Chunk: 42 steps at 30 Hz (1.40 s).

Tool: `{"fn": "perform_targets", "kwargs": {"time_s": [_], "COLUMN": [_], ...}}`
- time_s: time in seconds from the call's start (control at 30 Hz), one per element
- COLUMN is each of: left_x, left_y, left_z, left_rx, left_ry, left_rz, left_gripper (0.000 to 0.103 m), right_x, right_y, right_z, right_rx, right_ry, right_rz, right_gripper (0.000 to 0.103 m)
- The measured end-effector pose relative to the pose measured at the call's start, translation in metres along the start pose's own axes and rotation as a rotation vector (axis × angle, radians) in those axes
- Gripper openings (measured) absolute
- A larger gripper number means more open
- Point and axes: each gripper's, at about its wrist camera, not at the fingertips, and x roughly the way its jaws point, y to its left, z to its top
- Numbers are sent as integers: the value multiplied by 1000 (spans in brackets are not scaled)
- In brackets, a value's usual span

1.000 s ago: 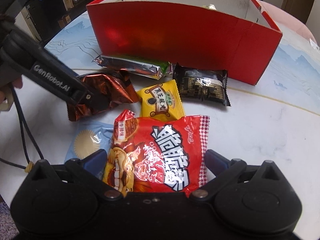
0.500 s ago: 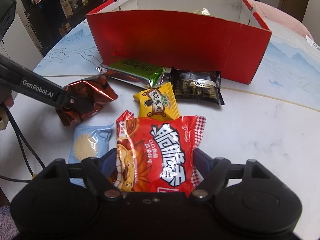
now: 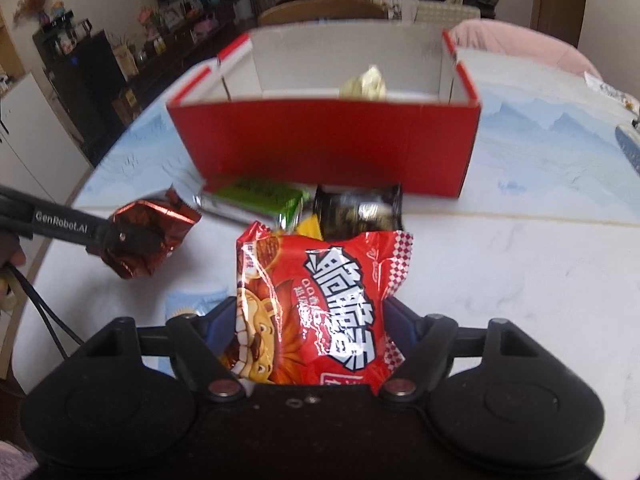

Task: Organize snacks
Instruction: 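Carry the brown foil bag and red chip bag with both tools into the red box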

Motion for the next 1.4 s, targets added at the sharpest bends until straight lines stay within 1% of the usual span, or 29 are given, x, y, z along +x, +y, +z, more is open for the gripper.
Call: {"fn": "perform_targets", "kwargs": {"time_s": [0.13, 0.23, 0.47, 0.8, 1.0, 1.13, 1.4], "left_x": [-19, -31, -56, -65, -57, -49, -31], "left_y": [-5, -10, -29, -50, -58, -61, -68], "left_z": [4, 9, 24, 57, 81, 97, 129], "left_rx": [-23, -39, -21, -1, 8, 8, 20], "left_ry": [-41, -76, -145, -193, -212, -216, -196], "left_rz": [10, 1, -1, 29, 68, 89, 118], "left_gripper": [44, 44, 44, 44, 44, 44, 44], "right_x": [-17, -25, -38, -41, -28, -19, 9], "right_y": [-3, -5, -11, -24, -31, -35, -49], "right_z": [13, 22, 52, 101, 129, 141, 169], "right_rx": [-3, -9, -30, -58, -69, -84, -90], "right_ry": [-42, -72, -135, -209, -209, -203, -168], "right_rz": [0, -4, -11, -28, -27, -33, -36], "right_gripper": [76, 76, 76, 76, 76, 76, 76]}}
